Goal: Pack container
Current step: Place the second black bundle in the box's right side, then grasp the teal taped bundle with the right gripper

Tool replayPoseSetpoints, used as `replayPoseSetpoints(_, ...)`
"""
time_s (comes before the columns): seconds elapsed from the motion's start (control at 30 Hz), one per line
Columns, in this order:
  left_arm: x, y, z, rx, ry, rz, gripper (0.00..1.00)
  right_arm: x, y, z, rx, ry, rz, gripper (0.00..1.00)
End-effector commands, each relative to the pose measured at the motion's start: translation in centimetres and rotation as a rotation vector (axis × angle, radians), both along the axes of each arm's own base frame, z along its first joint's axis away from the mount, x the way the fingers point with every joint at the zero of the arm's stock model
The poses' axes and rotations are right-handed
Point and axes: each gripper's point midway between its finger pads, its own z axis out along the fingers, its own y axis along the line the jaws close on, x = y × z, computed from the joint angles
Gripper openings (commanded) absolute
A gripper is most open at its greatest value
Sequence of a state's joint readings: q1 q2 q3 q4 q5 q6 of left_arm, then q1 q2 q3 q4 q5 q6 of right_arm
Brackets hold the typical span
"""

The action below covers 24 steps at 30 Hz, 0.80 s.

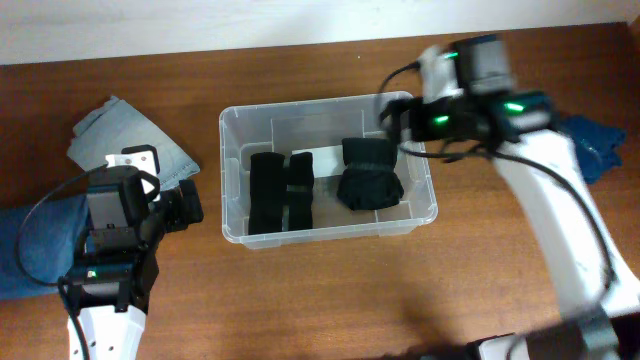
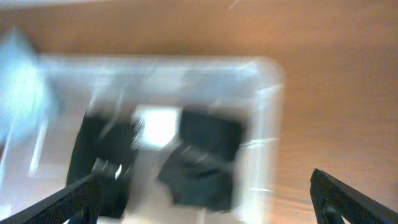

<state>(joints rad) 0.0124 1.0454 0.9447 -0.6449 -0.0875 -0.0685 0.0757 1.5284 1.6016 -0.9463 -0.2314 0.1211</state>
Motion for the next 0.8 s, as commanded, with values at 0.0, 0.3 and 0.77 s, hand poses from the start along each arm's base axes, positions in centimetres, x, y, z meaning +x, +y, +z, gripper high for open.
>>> replayPoseSetpoints(0.0, 0.3, 0.2, 0.7, 0.006, -0.015, 0.012, 0.99, -0.5, -9.1, 1.7, -0.059, -0.027, -0.286, 0.99)
replayPoseSetpoints(0.3, 0.3, 0.2, 0.6, 0.006, -0.013, 0.011, 0.99, -6.1, -26.0, -10.6, 0.142, 0.284, -0.695, 0.98)
replayPoseSetpoints(0.77, 0.5, 0.2, 0.2, 0.006, 0.001, 0.011, 0.99, -6.5, -32.7, -20.6, 0.332, 0.202, -0.770, 0.98)
